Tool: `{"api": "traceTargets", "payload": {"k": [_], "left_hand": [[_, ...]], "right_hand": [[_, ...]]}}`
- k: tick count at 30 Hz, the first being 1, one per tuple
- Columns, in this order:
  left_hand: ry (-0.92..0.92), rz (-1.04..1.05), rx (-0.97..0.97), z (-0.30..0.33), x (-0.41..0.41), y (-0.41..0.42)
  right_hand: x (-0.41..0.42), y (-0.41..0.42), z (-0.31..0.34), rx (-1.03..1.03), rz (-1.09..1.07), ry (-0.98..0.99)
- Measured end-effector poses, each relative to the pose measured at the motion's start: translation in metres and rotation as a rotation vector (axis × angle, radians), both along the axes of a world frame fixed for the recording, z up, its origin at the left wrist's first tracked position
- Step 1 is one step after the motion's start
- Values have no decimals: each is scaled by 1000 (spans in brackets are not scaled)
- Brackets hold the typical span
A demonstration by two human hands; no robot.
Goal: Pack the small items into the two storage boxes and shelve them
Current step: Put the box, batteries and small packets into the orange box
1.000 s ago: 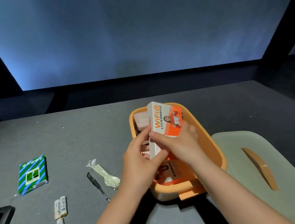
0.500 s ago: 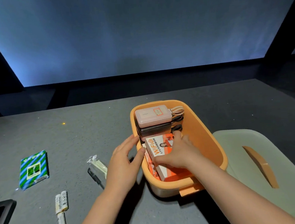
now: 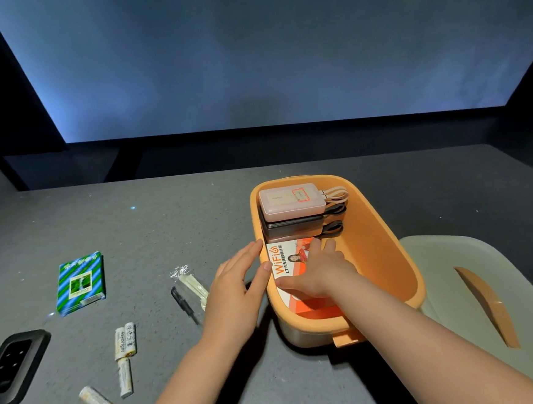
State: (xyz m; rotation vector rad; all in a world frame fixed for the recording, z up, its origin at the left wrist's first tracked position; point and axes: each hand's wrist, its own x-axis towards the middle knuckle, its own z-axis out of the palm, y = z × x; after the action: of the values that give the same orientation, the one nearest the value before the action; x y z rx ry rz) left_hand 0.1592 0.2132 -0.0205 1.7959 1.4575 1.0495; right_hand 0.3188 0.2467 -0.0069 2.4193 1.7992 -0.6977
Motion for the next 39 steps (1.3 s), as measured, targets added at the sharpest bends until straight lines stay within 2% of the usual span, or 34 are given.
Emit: {"api": "traceTargets", "payload": {"k": [6,8,11,14,18,23,28,32,36,39], "left_hand": [[31,14,-24,0,-1,-4],[53,18,-24,2,-3,-6],[61,83,-5,3,-14,-16],[10,242,11,0,-39,-30],[-8,451,4,-11,-85,-50],[34,595,-54,-27,-141,-77],[82,615,-158,-50,-191,-90],[222,472,-148,-55,-215,-71],[431,191,-121,-48,-225,-38],[556,26,-121,-49,-234,-22]], "right_hand": [[1,-1,-1,12,2,-16],[3,-3,3,76,-7,3],[7,-9,15,403,-18,162],[-5,-19,32,758,43,386],[-56,-47,43,920,282,601],[-122,-79,1,762,485,699],[-158,-78,-64,453,541,543],[-183,-43,-63,376,628,410],[-206,-12,-53,318,836,269],[-216,-5,-52,281,894,211]]}}
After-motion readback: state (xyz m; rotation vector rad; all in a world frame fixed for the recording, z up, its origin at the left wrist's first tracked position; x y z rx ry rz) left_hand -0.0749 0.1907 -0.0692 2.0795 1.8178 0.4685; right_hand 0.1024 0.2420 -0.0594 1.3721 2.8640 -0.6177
